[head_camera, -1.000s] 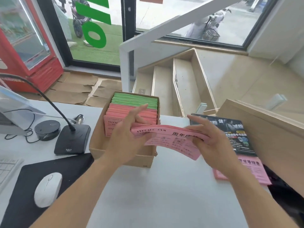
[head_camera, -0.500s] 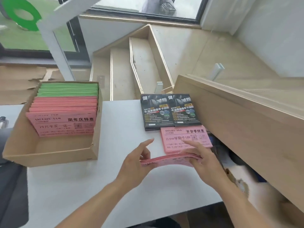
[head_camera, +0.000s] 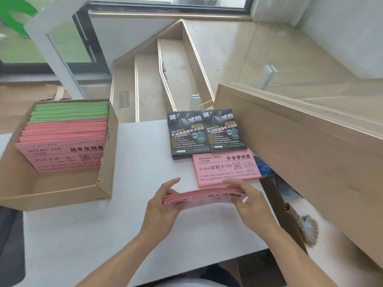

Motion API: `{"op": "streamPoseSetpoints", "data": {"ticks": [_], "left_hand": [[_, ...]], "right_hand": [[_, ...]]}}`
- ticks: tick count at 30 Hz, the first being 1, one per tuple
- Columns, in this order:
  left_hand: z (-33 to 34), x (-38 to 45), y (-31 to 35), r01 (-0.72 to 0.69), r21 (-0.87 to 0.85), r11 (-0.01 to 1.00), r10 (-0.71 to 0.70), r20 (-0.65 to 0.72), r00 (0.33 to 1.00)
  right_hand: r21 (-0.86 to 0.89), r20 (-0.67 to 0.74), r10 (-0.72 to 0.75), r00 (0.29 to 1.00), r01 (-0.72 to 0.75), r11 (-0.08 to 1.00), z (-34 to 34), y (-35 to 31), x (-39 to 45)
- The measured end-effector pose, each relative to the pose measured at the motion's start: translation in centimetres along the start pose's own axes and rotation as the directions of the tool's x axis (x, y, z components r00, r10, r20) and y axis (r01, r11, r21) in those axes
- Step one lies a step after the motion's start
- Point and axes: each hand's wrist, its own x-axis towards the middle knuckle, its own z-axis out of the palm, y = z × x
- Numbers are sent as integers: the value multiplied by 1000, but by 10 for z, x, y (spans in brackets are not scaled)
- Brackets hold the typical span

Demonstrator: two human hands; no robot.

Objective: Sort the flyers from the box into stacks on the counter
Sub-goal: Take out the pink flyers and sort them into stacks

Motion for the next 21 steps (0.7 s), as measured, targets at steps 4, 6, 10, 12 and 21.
{"op": "streamPoseSetpoints", "data": {"ticks": [4, 6, 10, 12, 21], "left_hand": [[7, 6, 3, 15, 23, 1000, -15, 13, 1000], [10, 5, 2, 43, 29, 999, -43, 3, 999], [17, 9, 6, 73, -3, 997, -73, -32, 997], [24, 17, 17, 83, -32, 996, -84, -38, 996], [59, 71, 53, 65, -66, 996, -73, -129, 989]], "right_hand": [[19, 37, 16, 999, -17, 1000, -7, 8, 3], [38, 45, 28, 999, -30, 999, -8, 15, 3], [78, -7, 67, 998, -66, 995, -9, 22, 5], [117, -41, 69, 997, -64, 991, -13, 20, 10], [237, -229, 25, 973, 31, 971, -46, 5, 66]]}}
